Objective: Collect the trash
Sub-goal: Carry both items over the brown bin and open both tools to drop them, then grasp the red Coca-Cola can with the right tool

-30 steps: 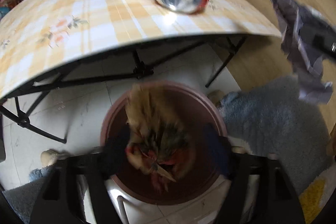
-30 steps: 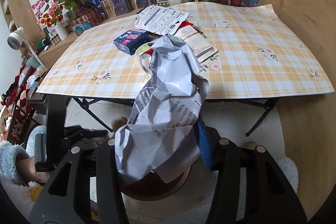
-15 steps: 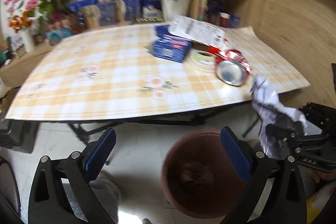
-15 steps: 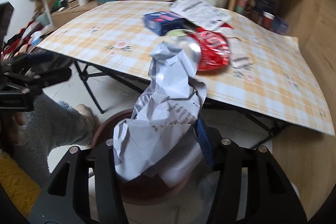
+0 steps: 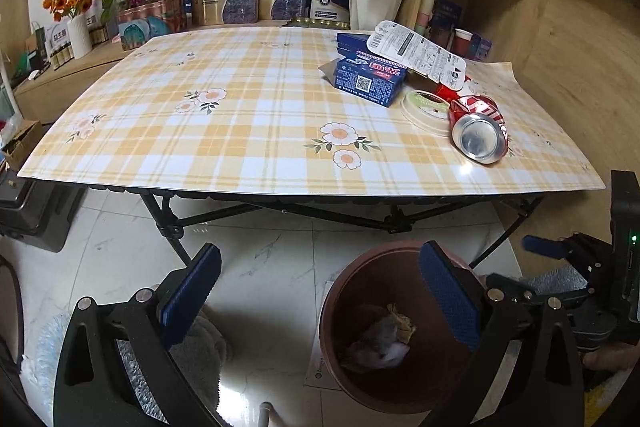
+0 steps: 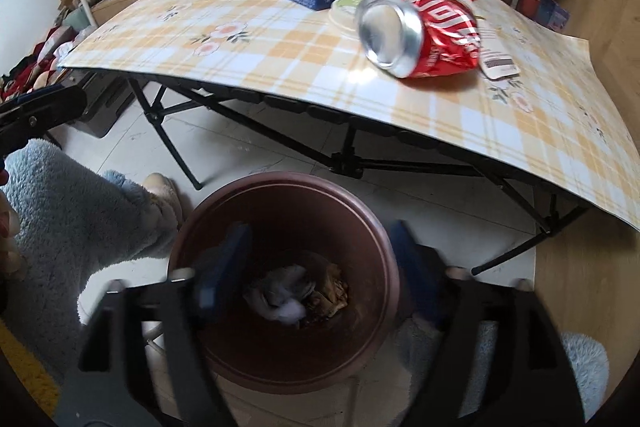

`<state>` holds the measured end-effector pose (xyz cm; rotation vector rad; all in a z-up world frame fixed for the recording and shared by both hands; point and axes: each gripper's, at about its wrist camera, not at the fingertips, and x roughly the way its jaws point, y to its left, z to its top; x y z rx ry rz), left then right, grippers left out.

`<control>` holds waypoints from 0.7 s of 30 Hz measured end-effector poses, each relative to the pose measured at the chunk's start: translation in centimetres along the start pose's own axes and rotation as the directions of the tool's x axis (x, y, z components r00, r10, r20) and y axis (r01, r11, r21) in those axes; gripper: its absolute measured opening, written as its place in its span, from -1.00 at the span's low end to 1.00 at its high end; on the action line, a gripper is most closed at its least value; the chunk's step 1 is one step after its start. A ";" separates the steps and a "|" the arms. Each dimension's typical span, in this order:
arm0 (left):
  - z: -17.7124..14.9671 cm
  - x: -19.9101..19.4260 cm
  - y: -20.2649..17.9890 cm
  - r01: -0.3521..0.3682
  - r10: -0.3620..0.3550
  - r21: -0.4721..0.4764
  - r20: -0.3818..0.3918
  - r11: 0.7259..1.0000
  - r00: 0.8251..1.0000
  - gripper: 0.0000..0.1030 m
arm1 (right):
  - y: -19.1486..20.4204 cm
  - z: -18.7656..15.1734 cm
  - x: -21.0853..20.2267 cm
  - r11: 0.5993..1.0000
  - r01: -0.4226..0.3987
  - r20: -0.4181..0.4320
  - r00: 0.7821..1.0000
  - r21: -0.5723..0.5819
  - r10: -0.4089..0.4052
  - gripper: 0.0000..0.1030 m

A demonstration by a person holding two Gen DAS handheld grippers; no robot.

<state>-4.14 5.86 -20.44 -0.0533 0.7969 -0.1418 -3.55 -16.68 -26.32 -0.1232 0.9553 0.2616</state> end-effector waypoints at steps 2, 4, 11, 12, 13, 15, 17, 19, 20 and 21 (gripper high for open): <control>0.0 0.0 0.0 -0.002 0.002 -0.002 0.003 1.000 1.000 0.88 | -0.2 -0.1 -0.4 1.000 0.010 0.012 1.000 0.006 -0.010 0.85; 0.0 -0.1 0.0 -0.005 0.005 -0.003 0.003 1.000 1.000 0.88 | -0.3 0.0 -0.6 1.000 0.012 0.019 1.000 0.010 -0.012 0.88; 0.0 -0.2 0.2 -0.012 0.012 -0.013 0.003 1.000 1.000 0.88 | -0.1 0.1 -0.5 1.000 0.008 0.007 1.000 -0.004 -0.008 0.89; 0.0 -0.2 0.3 -0.013 0.013 -0.015 0.001 1.000 1.000 0.88 | -0.1 0.2 -0.4 1.000 0.009 0.010 1.000 -0.006 -0.009 0.89; 0.0 -0.1 0.3 -0.014 0.014 -0.016 -0.002 1.000 1.000 0.88 | -0.1 0.2 -0.5 1.000 0.009 0.013 1.000 -0.009 -0.009 0.89; 0.1 0.0 0.4 -0.020 0.020 -0.014 -0.017 1.000 1.000 0.88 | 0.0 0.3 -0.5 1.000 -0.003 0.012 1.000 -0.010 0.003 0.89; 0.1 0.0 0.4 -0.024 0.024 -0.016 -0.028 1.000 0.999 0.88 | 0.0 0.4 -0.2 0.999 -0.031 -0.016 0.999 -0.013 0.031 0.89; 0.6 -0.5 0.9 0.005 -0.005 -0.064 -0.005 0.998 1.000 0.88 | 0.0 0.6 -0.3 1.000 -0.030 -0.009 1.000 -0.008 0.030 0.89; 0.8 -0.8 1.0 0.008 -0.007 -0.078 0.008 0.997 1.000 0.88 | -0.1 0.7 -0.5 0.999 -0.038 0.001 0.999 -0.005 0.038 0.89; 1.0 -1.0 0.9 0.004 -0.001 -0.089 0.031 0.996 1.000 0.88 | -0.1 0.8 -0.6 0.999 -0.044 0.009 0.999 -0.003 0.044 0.89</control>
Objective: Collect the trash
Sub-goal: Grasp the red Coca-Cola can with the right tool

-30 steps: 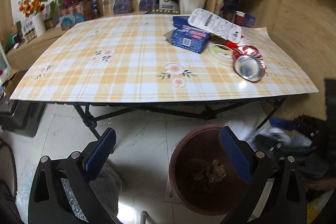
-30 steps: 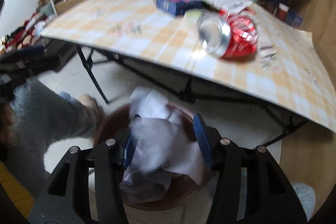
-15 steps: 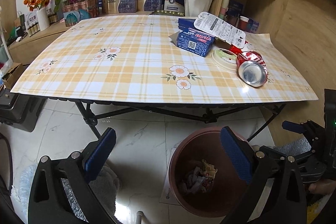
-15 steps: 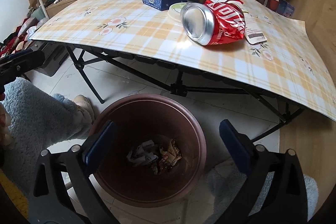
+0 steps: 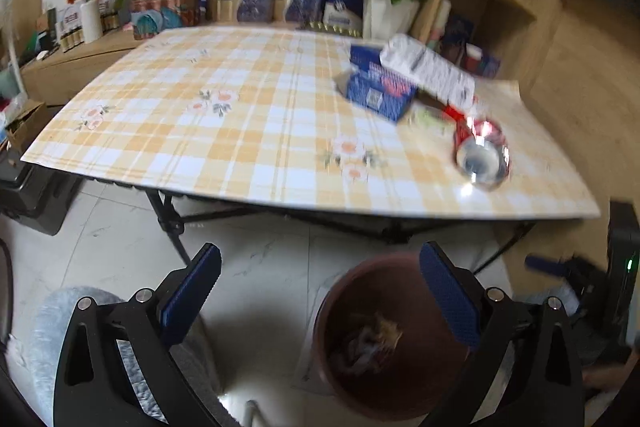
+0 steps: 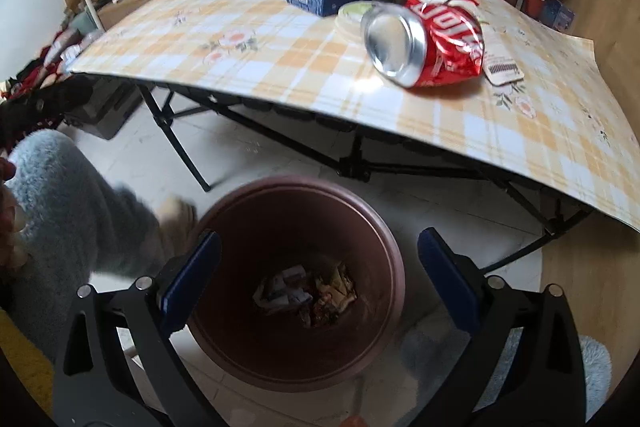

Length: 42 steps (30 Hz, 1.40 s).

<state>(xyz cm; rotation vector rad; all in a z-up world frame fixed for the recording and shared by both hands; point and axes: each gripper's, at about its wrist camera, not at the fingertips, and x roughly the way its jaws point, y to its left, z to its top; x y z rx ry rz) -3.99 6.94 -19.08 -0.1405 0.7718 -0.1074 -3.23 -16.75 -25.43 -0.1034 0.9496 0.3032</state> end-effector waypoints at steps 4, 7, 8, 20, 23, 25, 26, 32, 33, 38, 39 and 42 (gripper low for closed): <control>-0.4 0.4 -0.8 -0.015 0.015 0.043 0.011 0.999 1.000 0.88 | -1.1 0.3 -1.7 0.999 -0.023 0.083 0.996 0.041 0.019 0.89; -0.7 1.4 -0.9 -0.027 0.027 0.061 -0.011 0.998 1.000 0.88 | -2.5 0.5 -2.6 0.995 -0.050 0.146 0.989 0.087 0.037 0.89; -0.6 1.7 -0.8 -0.030 0.031 0.058 -0.018 0.998 0.999 0.88 | -3.0 0.7 -2.8 0.994 -0.046 0.163 0.986 0.102 0.029 0.89; 0.0 3.8 -1.4 -0.018 0.021 0.073 -0.034 0.997 0.999 0.89 | -6.3 7.9 -1.4 0.989 0.143 0.205 0.967 0.047 -0.150 0.88; -0.1 4.2 -1.4 -0.019 0.023 0.077 -0.047 0.997 0.999 0.89 | -6.4 9.9 -0.2 0.990 0.139 0.207 0.968 0.017 -0.140 0.78; -0.1 4.4 -1.2 -0.019 0.023 0.066 -0.055 0.998 0.998 0.89 | -6.1 10.8 0.7 0.990 0.142 0.191 0.972 -0.008 -0.137 0.56; -0.1 4.5 -1.1 -0.018 0.021 0.062 -0.057 0.998 0.998 0.89 | -5.9 11.4 1.5 0.987 0.156 0.173 0.974 -0.030 -0.148 0.46; -0.1 4.7 -0.4 -0.006 0.009 0.034 -0.075 0.999 0.997 0.89 | -5.0 11.9 4.8 0.975 0.197 0.085 0.978 -0.100 -0.189 0.05; -0.1 4.8 -0.3 -0.007 0.009 0.028 -0.079 1.000 0.997 0.89 | -4.8 11.7 5.0 0.975 0.198 0.088 0.978 -0.105 -0.189 -0.08; -0.2 5.0 0.0 0.020 -0.019 0.002 -0.112 1.000 0.993 0.89 | -4.0 11.5 3.2 0.979 0.171 0.150 0.977 -0.115 -0.153 -0.50; -0.2 5.1 -0.1 0.018 -0.018 0.002 -0.115 1.000 0.993 0.89 | -4.0 11.4 2.4 0.983 0.156 0.172 0.975 -0.097 -0.138 -0.50; -0.3 5.1 0.0 0.041 -0.043 -0.013 -0.120 0.999 0.992 0.88 | -3.9 11.1 0.6 0.987 0.146 0.223 0.966 -0.067 -0.128 -0.50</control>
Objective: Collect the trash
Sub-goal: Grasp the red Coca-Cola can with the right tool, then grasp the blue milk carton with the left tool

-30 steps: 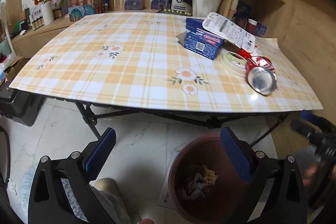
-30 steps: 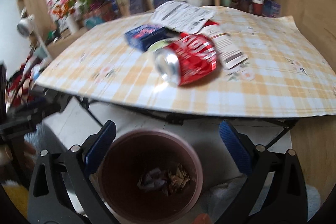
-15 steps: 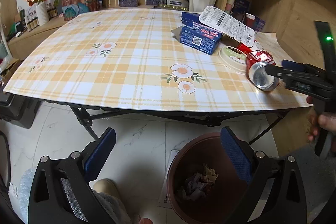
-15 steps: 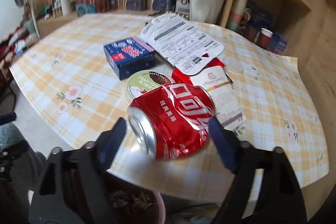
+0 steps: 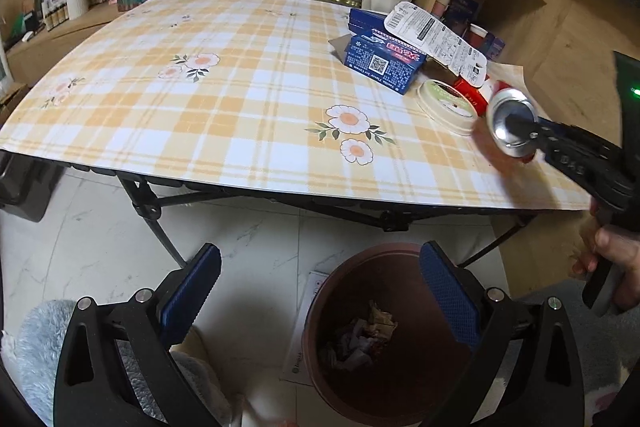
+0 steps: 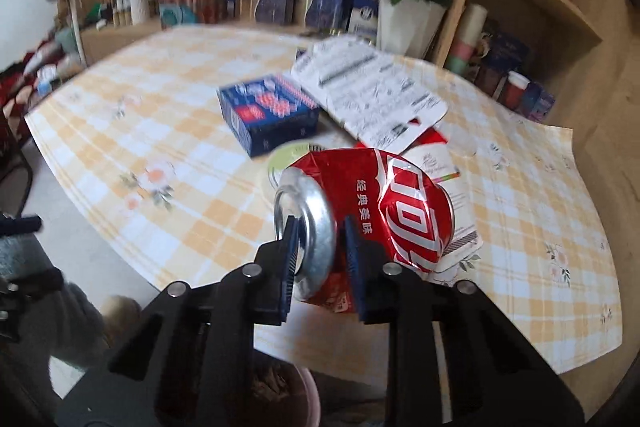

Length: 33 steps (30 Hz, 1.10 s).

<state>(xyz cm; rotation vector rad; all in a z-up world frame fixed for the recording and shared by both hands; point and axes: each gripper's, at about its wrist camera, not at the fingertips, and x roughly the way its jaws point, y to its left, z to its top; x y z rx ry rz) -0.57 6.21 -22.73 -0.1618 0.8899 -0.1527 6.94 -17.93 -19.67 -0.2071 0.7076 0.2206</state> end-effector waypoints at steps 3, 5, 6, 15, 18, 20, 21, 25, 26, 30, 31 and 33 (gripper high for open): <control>0.2 0.1 0.0 0.011 -0.011 -0.007 -0.004 1.000 1.000 0.88 | -0.4 -0.2 -2.1 0.998 -0.029 0.050 0.998 0.049 0.027 -0.50; 0.5 0.1 0.0 0.013 -0.013 -0.004 -0.011 1.000 1.000 0.87 | -0.6 -0.3 -3.3 0.995 -0.080 0.075 0.994 0.065 0.075 -0.50; 0.9 0.0 -0.3 0.013 -0.013 0.011 -0.011 1.000 1.000 0.86 | -0.6 -0.4 -3.6 0.994 -0.091 0.085 0.993 0.064 0.086 -0.50; 8.6 0.5 -5.1 0.044 -0.067 0.293 0.069 0.955 0.995 0.86 | -2.6 -0.8 -5.6 0.989 -0.087 0.144 0.987 0.116 0.070 -0.50; 11.5 2.8 -7.0 0.033 -0.061 0.373 0.064 0.927 0.996 0.86 | -4.1 -0.7 -6.1 0.982 -0.098 0.179 0.982 0.163 0.068 -0.50; 13.2 4.6 -8.0 0.017 -0.044 0.410 0.055 0.912 0.998 0.86 | -4.6 -0.7 -6.3 0.979 -0.106 0.194 0.978 0.176 0.071 -0.50; 14.4 6.1 -8.7 0.009 -0.030 0.424 0.041 0.906 0.999 0.86 | -4.9 -0.6 -6.3 0.978 -0.109 0.200 0.977 0.177 0.073 -0.50; 17.5 9.7 -9.4 0.051 -0.051 0.399 -0.011 0.916 0.999 0.87 | -5.8 -0.6 -6.5 0.976 -0.112 0.222 0.973 0.185 0.069 -0.51; 18.2 10.7 -9.7 0.057 -0.049 0.393 -0.033 0.918 0.998 0.87 | -6.1 -0.6 -6.5 0.975 -0.113 0.226 0.972 0.193 0.068 -0.51; 19.4 13.8 -10.6 0.018 0.013 0.432 -0.070 0.902 0.997 0.87 | -7.2 -0.7 -6.5 0.969 -0.115 0.230 0.971 0.220 0.063 -0.51; 19.6 14.5 -10.8 0.007 0.031 0.443 -0.077 0.897 0.997 0.87 | -7.4 -0.8 -6.5 0.968 -0.114 0.230 0.971 0.224 0.061 -0.51; 19.7 16.3 -11.0 -0.035 0.092 0.465 -0.101 0.885 0.991 0.88 | -7.7 -1.0 -6.5 0.967 -0.108 0.224 0.973 0.230 0.055 -0.51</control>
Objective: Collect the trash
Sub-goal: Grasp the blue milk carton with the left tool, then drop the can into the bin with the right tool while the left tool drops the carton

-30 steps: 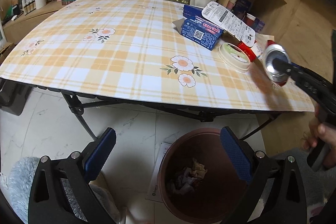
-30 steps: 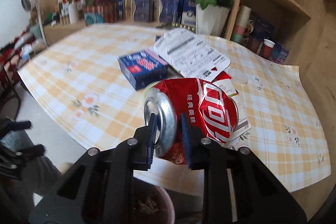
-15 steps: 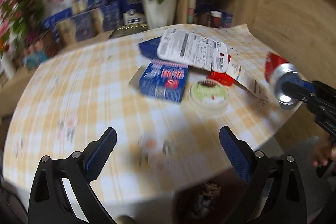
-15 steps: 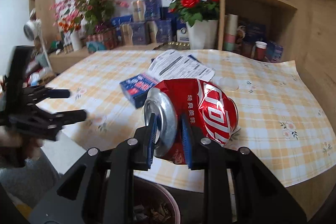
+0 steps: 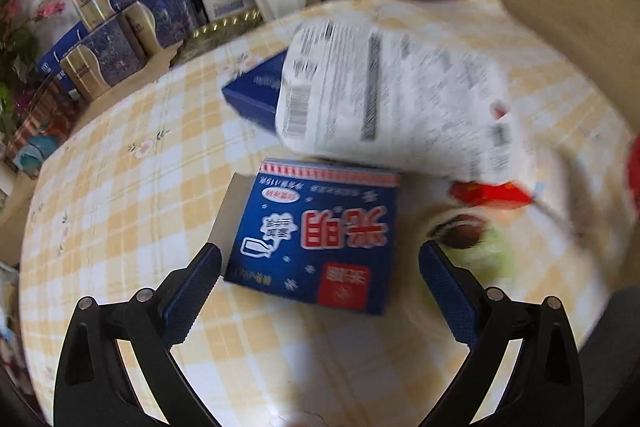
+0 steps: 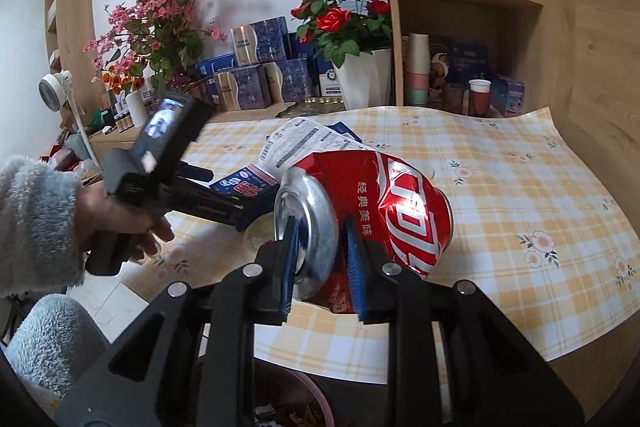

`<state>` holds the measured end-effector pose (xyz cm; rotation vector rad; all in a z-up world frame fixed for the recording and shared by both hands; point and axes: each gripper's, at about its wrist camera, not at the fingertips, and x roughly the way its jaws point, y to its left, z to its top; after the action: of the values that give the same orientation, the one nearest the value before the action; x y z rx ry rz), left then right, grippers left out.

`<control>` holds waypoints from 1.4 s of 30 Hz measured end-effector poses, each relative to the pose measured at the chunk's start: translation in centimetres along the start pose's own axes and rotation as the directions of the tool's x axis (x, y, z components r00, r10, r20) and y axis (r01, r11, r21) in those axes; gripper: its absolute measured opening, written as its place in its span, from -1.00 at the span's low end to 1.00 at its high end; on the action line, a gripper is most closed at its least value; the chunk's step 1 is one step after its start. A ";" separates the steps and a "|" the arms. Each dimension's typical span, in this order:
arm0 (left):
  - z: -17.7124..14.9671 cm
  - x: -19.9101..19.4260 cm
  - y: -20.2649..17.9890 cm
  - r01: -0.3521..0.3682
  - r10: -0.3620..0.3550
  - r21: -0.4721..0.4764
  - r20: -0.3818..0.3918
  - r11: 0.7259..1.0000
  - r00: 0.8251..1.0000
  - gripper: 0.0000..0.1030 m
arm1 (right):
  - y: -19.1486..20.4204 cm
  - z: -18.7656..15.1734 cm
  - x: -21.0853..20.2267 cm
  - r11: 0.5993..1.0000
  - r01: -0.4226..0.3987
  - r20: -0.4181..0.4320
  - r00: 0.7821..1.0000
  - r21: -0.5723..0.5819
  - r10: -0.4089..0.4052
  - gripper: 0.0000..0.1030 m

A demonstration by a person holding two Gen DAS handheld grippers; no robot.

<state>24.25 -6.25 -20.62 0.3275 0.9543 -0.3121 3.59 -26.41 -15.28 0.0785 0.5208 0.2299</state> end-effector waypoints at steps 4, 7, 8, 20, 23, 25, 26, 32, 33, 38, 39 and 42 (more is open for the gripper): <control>0.0 1.9 0.9 -0.012 0.008 -0.075 -0.055 0.997 0.998 0.82 | -0.2 -0.3 0.1 1.000 0.006 -0.015 1.000 0.003 -0.006 -0.51; -0.6 1.4 1.5 0.003 -0.010 -0.136 -0.045 0.991 0.999 0.60 | 0.0 -0.4 0.0 1.000 0.006 -0.016 1.000 0.004 -0.006 -0.51; -1.0 1.0 1.6 -0.007 0.002 -0.136 -0.037 0.991 0.999 0.59 | 0.1 -0.5 0.0 1.000 0.004 -0.017 1.000 0.004 -0.003 -0.51; -7.4 -10.1 1.1 0.036 -0.014 -0.150 0.149 0.988 0.989 0.59 | 3.9 -2.1 -0.8 0.998 -0.062 -0.056 0.997 -0.027 0.060 -0.51; -10.9 -12.9 0.7 0.078 -0.047 -0.176 0.178 0.981 0.983 0.59 | 5.4 -3.2 -1.4 0.995 -0.080 -0.083 0.994 -0.063 0.075 -0.51; -13.9 -14.7 0.6 0.101 -0.061 -0.198 0.199 0.975 0.978 0.59 | 6.2 -4.3 -1.9 0.993 -0.094 -0.107 0.991 -0.076 0.086 -0.51; -14.9 -15.2 0.5 0.107 -0.064 -0.206 0.203 0.973 0.977 0.59 | 6.4 -4.7 -2.0 0.992 -0.101 -0.117 0.989 -0.077 0.091 -0.51; -21.3 -17.3 -0.2 0.120 -0.070 -0.208 0.233 0.971 0.970 0.59 | 8.4 -8.6 -2.3 0.982 -0.163 -0.219 0.966 -0.097 0.138 -0.51; -22.2 -17.5 -0.5 0.118 -0.068 -0.201 0.237 0.972 0.969 0.59 | 8.8 -9.3 -2.1 0.980 -0.176 -0.244 0.958 -0.096 0.148 -0.51; -24.0 -17.7 -1.6 0.107 -0.052 -0.199 0.262 0.974 0.964 0.59 | 10.0 -11.5 -0.2 0.971 -0.226 -0.356 0.916 -0.079 0.184 -0.51; -24.1 -17.9 -1.8 0.107 -0.048 -0.200 0.276 0.974 0.960 0.59 | 10.2 -12.0 0.5 0.968 -0.242 -0.386 0.900 -0.063 0.200 -0.51; -24.3 -18.3 -2.1 0.100 -0.042 -0.186 0.293 0.977 0.955 0.59 | 10.7 -12.9 2.4 0.964 -0.266 -0.447 0.866 -0.028 0.226 -0.51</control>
<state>-4.47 3.77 -18.67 0.0603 0.7034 -0.3177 -2.94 -15.22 -26.17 0.0043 0.9552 0.5289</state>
